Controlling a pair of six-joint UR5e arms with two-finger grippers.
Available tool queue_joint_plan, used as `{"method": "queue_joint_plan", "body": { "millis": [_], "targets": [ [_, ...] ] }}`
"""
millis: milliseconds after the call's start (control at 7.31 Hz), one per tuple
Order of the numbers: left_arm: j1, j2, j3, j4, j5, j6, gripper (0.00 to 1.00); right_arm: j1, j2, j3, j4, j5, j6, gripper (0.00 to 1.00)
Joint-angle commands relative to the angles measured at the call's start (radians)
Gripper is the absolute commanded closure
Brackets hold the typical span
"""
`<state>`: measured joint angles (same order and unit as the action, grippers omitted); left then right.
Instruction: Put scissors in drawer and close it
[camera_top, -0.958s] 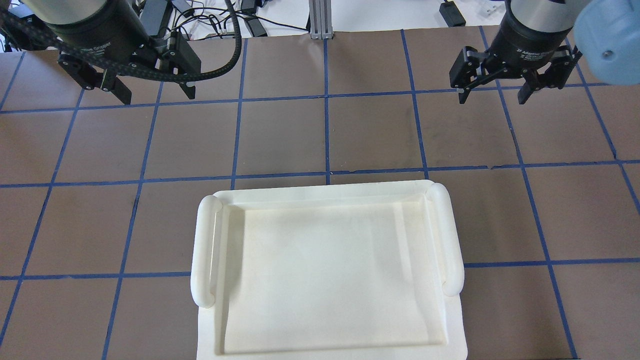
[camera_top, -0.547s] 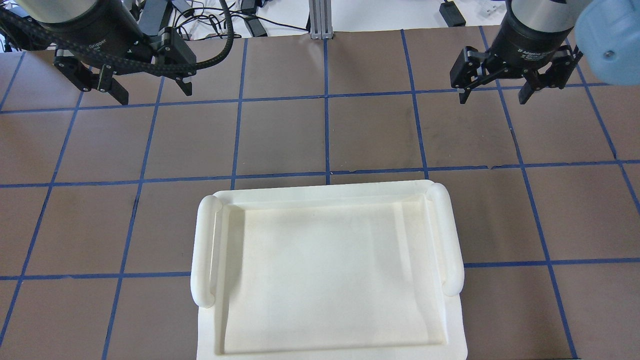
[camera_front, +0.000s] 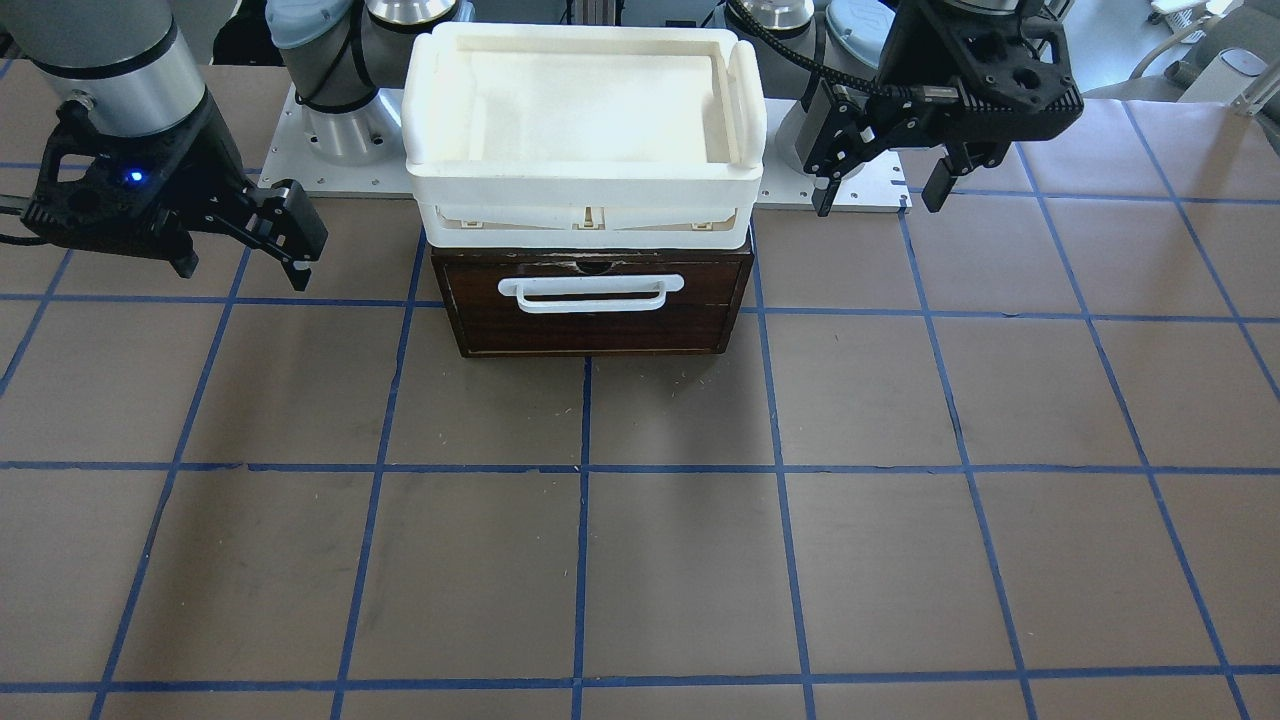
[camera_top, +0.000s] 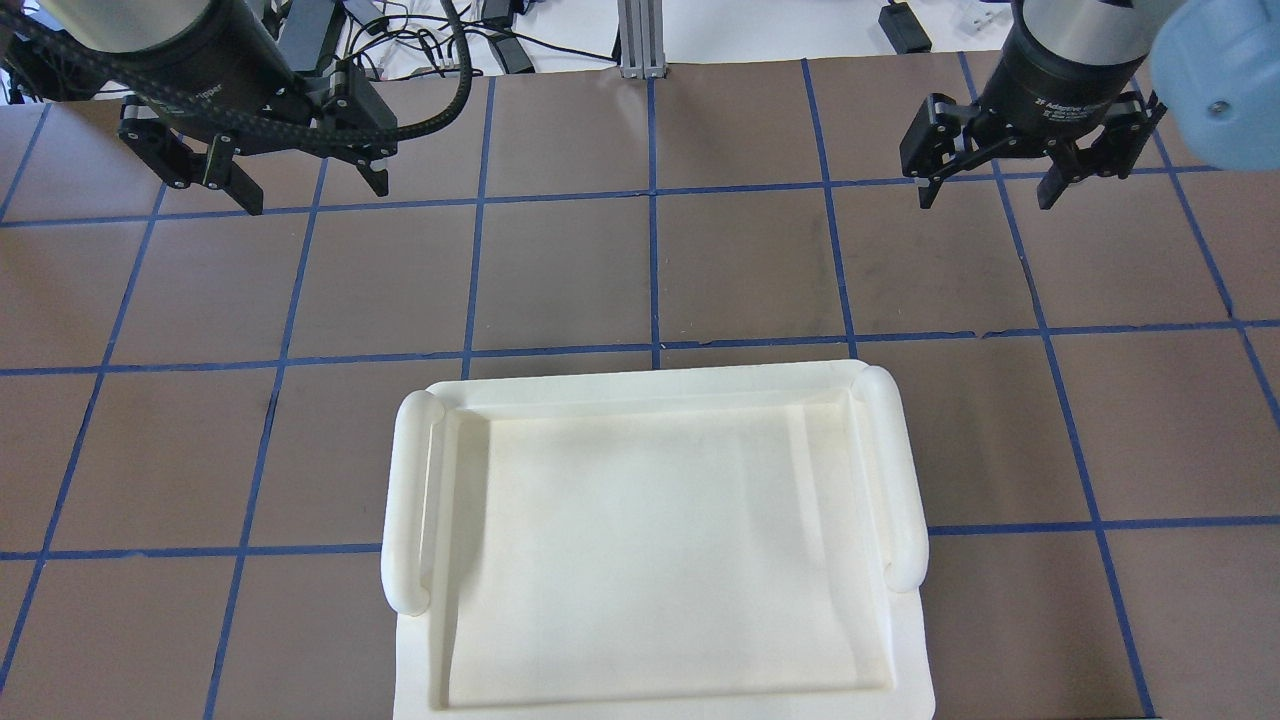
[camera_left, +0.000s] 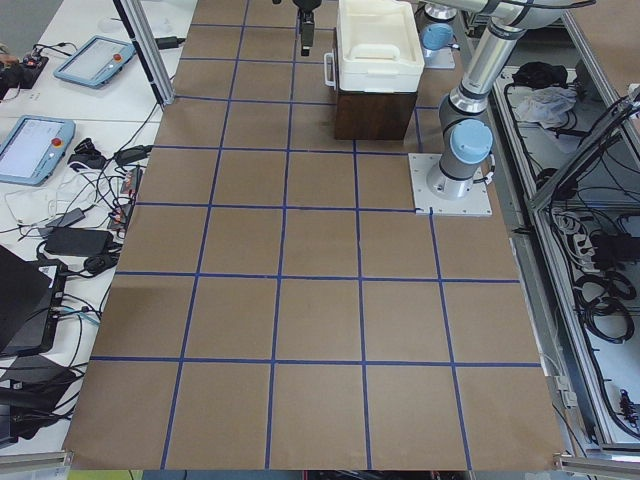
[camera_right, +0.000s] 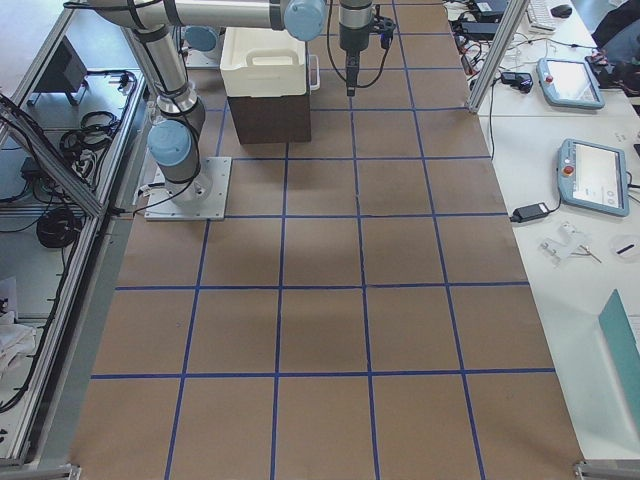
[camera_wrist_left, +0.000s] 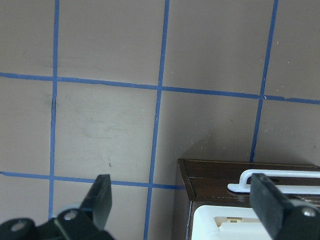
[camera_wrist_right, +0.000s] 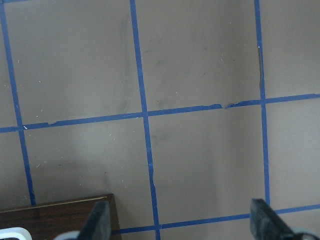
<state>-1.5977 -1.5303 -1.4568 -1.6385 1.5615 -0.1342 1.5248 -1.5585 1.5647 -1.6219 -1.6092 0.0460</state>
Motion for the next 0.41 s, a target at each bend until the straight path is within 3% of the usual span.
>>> {"method": "queue_joint_plan", "body": {
  "millis": [0, 274],
  "targets": [
    [-0.001, 0.004, -0.013, 0.0, 0.0, 0.002, 0.0, 0.0, 0.0, 0.0, -0.001, 0.0, 0.0, 0.0],
    [-0.008, 0.009, -0.014, 0.0, 0.0, 0.008, 0.0, 0.0, 0.0, 0.0, 0.002, 0.0, 0.0, 0.0]
  ]
}}
